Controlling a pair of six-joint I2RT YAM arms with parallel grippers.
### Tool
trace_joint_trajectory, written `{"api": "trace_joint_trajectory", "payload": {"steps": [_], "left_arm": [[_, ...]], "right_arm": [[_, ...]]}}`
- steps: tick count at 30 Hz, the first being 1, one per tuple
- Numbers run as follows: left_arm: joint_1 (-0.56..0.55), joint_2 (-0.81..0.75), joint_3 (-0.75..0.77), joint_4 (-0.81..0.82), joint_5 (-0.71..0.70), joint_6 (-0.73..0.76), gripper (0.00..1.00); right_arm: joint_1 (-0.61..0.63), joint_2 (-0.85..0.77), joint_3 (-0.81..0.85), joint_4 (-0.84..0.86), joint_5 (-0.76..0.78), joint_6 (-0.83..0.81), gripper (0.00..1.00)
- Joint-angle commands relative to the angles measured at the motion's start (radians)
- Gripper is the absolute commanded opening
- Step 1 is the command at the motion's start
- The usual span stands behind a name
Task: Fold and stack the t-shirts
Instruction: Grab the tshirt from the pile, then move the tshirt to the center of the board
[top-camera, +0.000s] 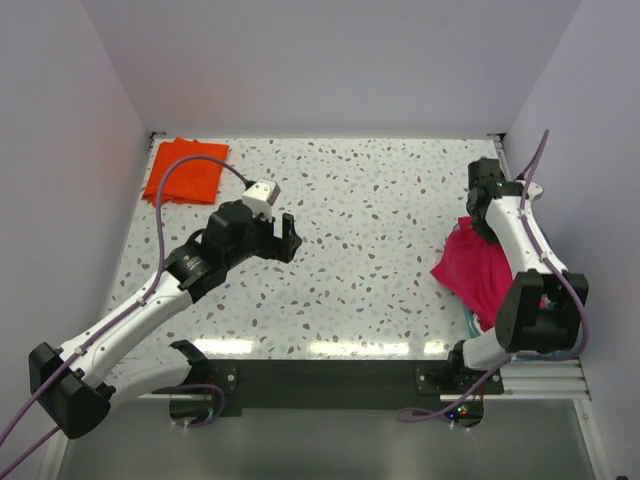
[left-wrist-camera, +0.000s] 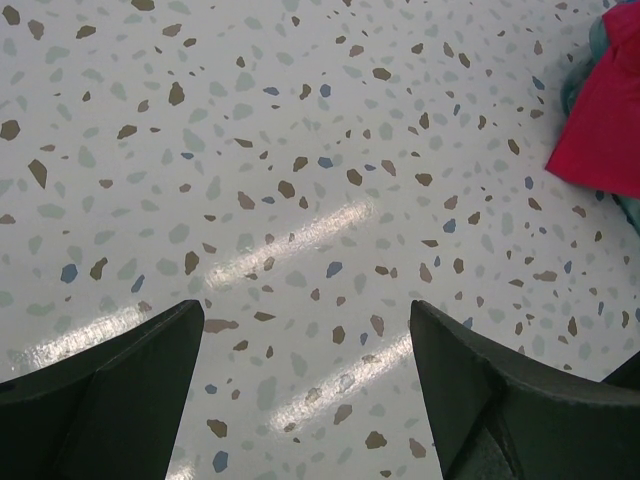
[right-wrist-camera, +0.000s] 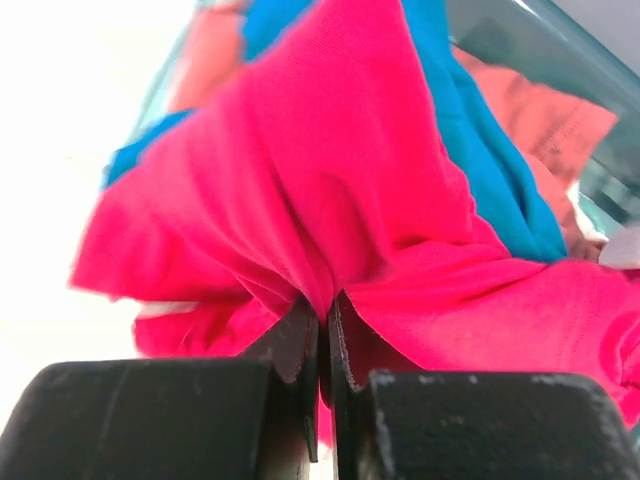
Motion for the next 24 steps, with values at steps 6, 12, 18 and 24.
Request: {"api": "trace_joint_trajectory", "payload": {"steps": [6, 12, 18, 24], "left_arm": [[-0.009, -0.014, -0.01, 0.026, -0.009, 0.008, 0.89], [-0.007, -0.038, -0.016, 0.027, -0.058, -0.006, 0.89], [-0.007, -0.093, -0.023, -0.005, -0.217, -0.061, 0.9], [-0.007, -0.142, -0.043, 0.006, -0.294, -0.092, 0.93]], "right_arm": [[0.004, -0.436, 0.014, 0.338, -0.43, -0.254, 0.0], [0.246, -0.398, 0.265, 0.356, -0.612, -0.291, 0.0], [0.567, -0.309, 0.424, 0.37, -0.589, -0.339, 0.0], [0.573, -0.168, 0.424, 0.386, -0.632, -0.356, 0.03]]}}
